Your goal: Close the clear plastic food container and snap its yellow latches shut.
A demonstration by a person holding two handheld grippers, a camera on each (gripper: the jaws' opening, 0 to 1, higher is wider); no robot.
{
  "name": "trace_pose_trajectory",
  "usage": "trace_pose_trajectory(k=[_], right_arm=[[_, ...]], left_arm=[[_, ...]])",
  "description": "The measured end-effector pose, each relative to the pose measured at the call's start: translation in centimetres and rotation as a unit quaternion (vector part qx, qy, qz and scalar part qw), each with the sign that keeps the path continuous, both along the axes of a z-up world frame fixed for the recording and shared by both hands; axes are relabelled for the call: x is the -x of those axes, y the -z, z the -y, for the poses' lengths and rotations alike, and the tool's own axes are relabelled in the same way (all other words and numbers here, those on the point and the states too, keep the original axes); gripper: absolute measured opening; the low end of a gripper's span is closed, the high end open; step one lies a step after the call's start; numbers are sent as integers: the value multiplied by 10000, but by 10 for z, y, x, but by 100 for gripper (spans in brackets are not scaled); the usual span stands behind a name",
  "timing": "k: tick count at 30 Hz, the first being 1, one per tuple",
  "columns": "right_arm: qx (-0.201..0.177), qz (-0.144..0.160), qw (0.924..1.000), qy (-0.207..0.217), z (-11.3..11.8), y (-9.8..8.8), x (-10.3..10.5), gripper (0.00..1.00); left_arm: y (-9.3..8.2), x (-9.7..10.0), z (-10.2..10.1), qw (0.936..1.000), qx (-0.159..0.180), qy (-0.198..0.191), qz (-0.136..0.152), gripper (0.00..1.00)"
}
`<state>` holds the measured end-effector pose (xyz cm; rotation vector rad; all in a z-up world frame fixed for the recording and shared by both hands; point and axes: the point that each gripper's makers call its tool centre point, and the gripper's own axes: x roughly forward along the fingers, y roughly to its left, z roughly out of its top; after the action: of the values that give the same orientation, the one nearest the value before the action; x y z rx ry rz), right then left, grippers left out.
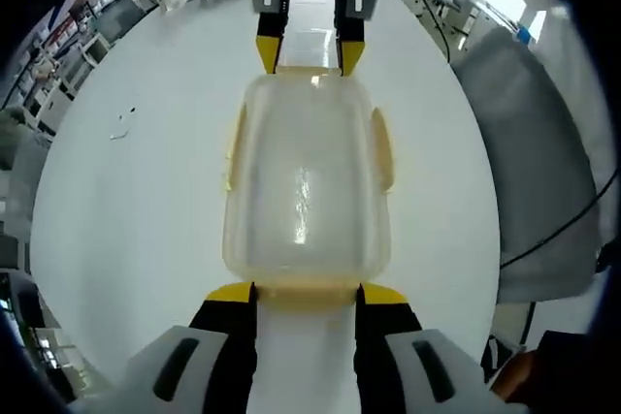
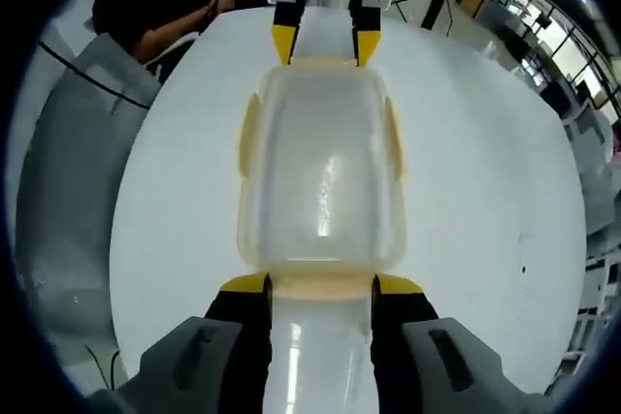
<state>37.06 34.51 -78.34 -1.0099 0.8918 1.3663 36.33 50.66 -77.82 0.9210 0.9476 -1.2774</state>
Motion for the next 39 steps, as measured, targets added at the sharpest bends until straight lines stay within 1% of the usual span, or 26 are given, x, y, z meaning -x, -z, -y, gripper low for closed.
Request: trace_pose_trajectory(k=[4, 8, 13, 15, 18, 23, 25, 30, 39], right_arm=[[27, 92, 10000, -1, 17, -10, 1, 36], [56, 161, 9998, 77, 41, -18, 2, 36], [119, 167, 9996, 166, 73, -24, 4, 36], [125, 155, 9996, 194, 82, -26, 6, 36], [218, 221, 9992, 232, 99, -26, 5, 36], [310, 211, 9987, 339, 130, -25, 6, 36], [331, 209, 9986, 355, 140, -24, 3, 36], [358, 149, 9984, 421, 165, -20, 5, 36], [453, 89, 9976, 508, 202, -12, 3, 36]], left_arm=[[-12, 1, 20, 10000, -32, 23, 86, 33], [-23, -1, 43, 9998, -20, 91, 164, 33], [-27, -2, 74, 9996, 29, 177, 213, 33], [-27, -3, 86, 9996, 16, 206, 196, 33], [-28, -6, 106, 9995, 27, 221, 210, 33], [-25, -10, 135, 9993, -28, 306, 225, 33], [-22, -11, 143, 9992, -64, 331, 224, 33], [-14, -11, 168, 9990, -119, 410, 165, 33], [-8, -12, 205, 9986, -189, 491, 106, 33]])
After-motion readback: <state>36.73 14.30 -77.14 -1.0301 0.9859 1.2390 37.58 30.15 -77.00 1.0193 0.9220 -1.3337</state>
